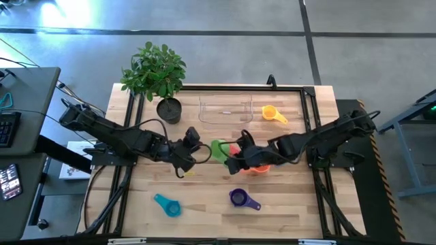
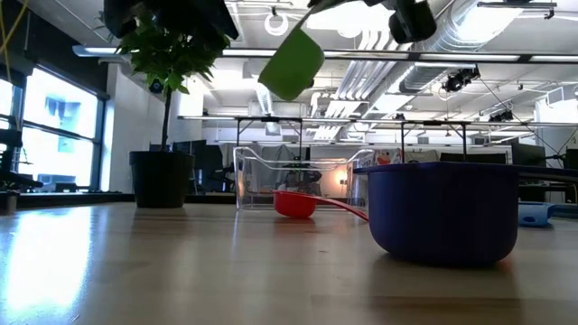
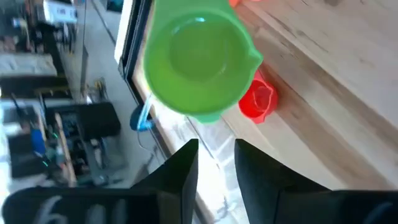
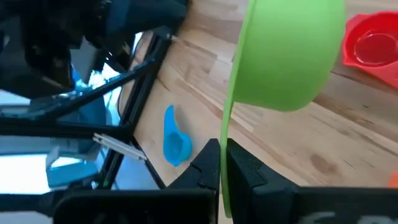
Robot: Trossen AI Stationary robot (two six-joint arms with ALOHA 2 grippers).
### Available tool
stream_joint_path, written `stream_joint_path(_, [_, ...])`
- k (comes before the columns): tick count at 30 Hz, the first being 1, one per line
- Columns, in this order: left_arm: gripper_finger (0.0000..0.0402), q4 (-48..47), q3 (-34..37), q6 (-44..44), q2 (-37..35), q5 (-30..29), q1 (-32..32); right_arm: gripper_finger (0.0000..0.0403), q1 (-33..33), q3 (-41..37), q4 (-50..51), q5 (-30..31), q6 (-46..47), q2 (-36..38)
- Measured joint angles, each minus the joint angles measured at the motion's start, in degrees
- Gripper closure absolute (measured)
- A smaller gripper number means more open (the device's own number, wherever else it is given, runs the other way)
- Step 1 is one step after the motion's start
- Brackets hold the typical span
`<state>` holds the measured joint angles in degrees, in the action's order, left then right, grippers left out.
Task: Nest measuring cups in basket
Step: Stack the green measuring cup on top of the orange measuring cup
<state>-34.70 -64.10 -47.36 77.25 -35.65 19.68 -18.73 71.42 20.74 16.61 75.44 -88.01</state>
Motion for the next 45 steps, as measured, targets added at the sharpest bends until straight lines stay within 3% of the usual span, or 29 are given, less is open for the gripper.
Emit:
stream_joint_path(5, [0.0307, -0.4, 0.1, 9.5, -1.5, -0.9, -0.2, 0.0403, -4.6, 0.0, 1.8, 11.1, 3.4, 0.0])
stream_joint_path(12, [0.0309, -0.9, 0.1, 24.4, -4.2, -1.2, -0.2, 0.0403, -12.5, 0.1, 6.6, 36.5, 12.7, 0.0])
stream_joint_path(18, [0.0310, -1.1, 0.1, 27.7, -5.7, -1.1, -0.2, 0.0403, -18.2, 0.1, 8.2, 53.0, 17.3, -0.1])
stream_joint_path(22, [0.0310, -1.2, 0.1, 27.8, -6.0, -1.0, -0.2, 0.0403, -19.8, 0.1, 8.2, 59.4, 17.3, -0.5])
stream_joint_path(30, [0.0312, -1.3, 0.1, 27.8, -6.0, -1.0, -0.2, 0.0403, -20.6, 0.1, 12.2, 61.8, 20.8, -0.5])
stream_joint_path(39, [0.0312, -1.3, 0.1, 27.8, -6.0, -1.0, -0.1, 0.0403, -21.1, 0.1, 39.7, 60.5, 52.0, 0.1])
stream_joint_path(45, [0.0312, -1.2, 0.1, 27.8, -6.0, -1.0, -0.1, 0.0403, -22.1, 0.1, 44.5, 59.0, 52.0, 3.7])
